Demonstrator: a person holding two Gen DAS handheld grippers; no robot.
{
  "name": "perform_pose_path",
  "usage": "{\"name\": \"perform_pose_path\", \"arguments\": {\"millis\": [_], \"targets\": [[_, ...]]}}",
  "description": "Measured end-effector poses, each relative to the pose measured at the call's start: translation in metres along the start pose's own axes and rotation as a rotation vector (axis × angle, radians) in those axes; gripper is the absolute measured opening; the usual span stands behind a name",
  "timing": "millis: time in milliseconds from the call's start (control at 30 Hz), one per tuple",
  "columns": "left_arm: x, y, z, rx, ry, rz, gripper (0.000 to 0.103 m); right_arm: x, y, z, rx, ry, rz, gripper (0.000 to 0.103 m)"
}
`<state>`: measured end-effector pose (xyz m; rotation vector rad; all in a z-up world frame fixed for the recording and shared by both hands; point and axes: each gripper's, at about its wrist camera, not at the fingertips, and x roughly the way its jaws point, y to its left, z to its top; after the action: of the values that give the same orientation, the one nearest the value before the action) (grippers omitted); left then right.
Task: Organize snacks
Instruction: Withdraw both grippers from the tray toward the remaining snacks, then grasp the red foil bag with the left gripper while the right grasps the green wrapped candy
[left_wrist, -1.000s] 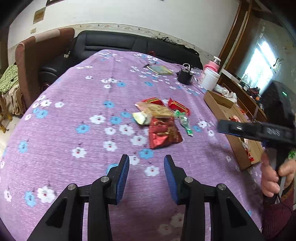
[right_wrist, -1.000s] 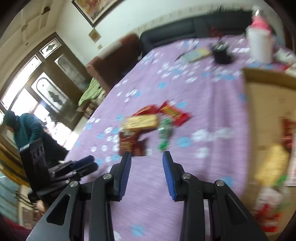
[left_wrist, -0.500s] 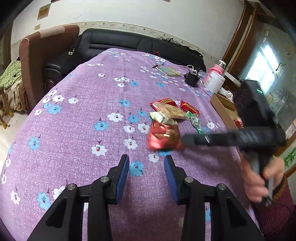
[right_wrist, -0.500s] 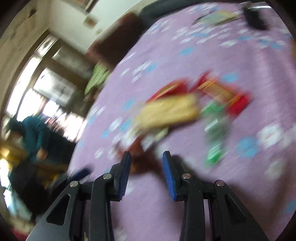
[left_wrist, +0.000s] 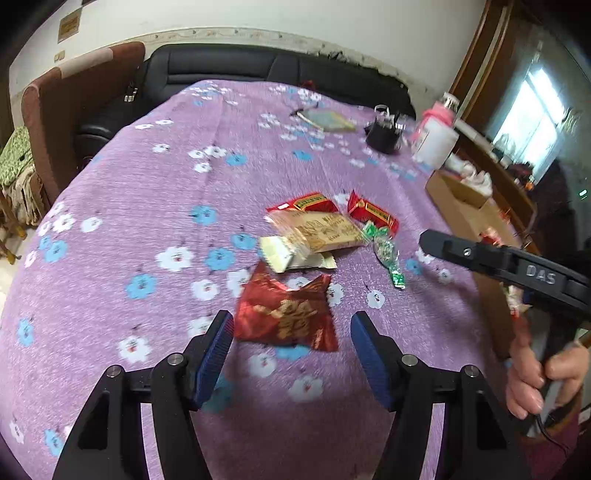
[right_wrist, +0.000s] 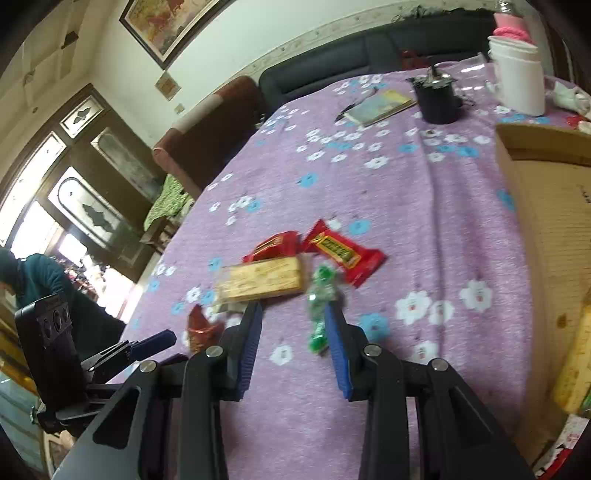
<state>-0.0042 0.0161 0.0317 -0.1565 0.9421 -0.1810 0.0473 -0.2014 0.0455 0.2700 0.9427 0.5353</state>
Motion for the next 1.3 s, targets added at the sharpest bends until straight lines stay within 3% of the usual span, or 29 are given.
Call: {"name": "perform_pose_path", "arguments": {"millis": [100,133,267,333,533,567,600,833,933,1100,1300], "targets": [[0.013,-0.011,0.000,0.037,-0.010,0.071,0.067,0.002,-0.005,0.005,-0.005,-0.007,-0.025,0.034],[0.016,-0.012,0.000,0.040,-0.012,0.081,0.061,0.006,-0.004,0.005,-0.003,-0.007,-0.031,0.034],[0.015,-0.012,-0.002,0.034,-0.062,0.091,0.054,0.016,0.002,0.005,-0.013,0.012,-0.058,0.034],[0.014,-0.011,-0.004,0.037,-0.083,0.084,0.046,0.024,0.009,0.005,-0.030,0.030,-0.070,0.034],[0.006,-0.005,-0.005,0.013,-0.131,0.059,0.045,0.046,0.024,0.005,-0.102,0.050,-0.157,0.034],[0.005,-0.006,-0.004,0.015,-0.134,0.053,0.045,0.051,0.026,0.003,-0.118,0.055,-0.171,0.032],[0.004,-0.006,-0.004,0.016,-0.138,0.051,0.045,0.054,0.026,0.002,-0.123,0.062,-0.176,0.019],[-0.010,-0.014,-0.007,0.050,-0.209,0.054,0.045,0.039,0.031,-0.006,-0.164,0.025,-0.162,0.013],[-0.011,-0.015,-0.007,0.056,-0.216,0.057,0.045,0.030,0.033,-0.007,-0.167,0.004,-0.148,0.013],[-0.010,-0.013,-0.006,0.044,-0.209,0.057,0.045,0.034,0.038,-0.012,-0.202,0.054,-0.145,0.014],[-0.008,-0.013,-0.006,0.042,-0.202,0.053,0.045,0.037,0.046,-0.016,-0.264,0.049,-0.207,0.019]]}}
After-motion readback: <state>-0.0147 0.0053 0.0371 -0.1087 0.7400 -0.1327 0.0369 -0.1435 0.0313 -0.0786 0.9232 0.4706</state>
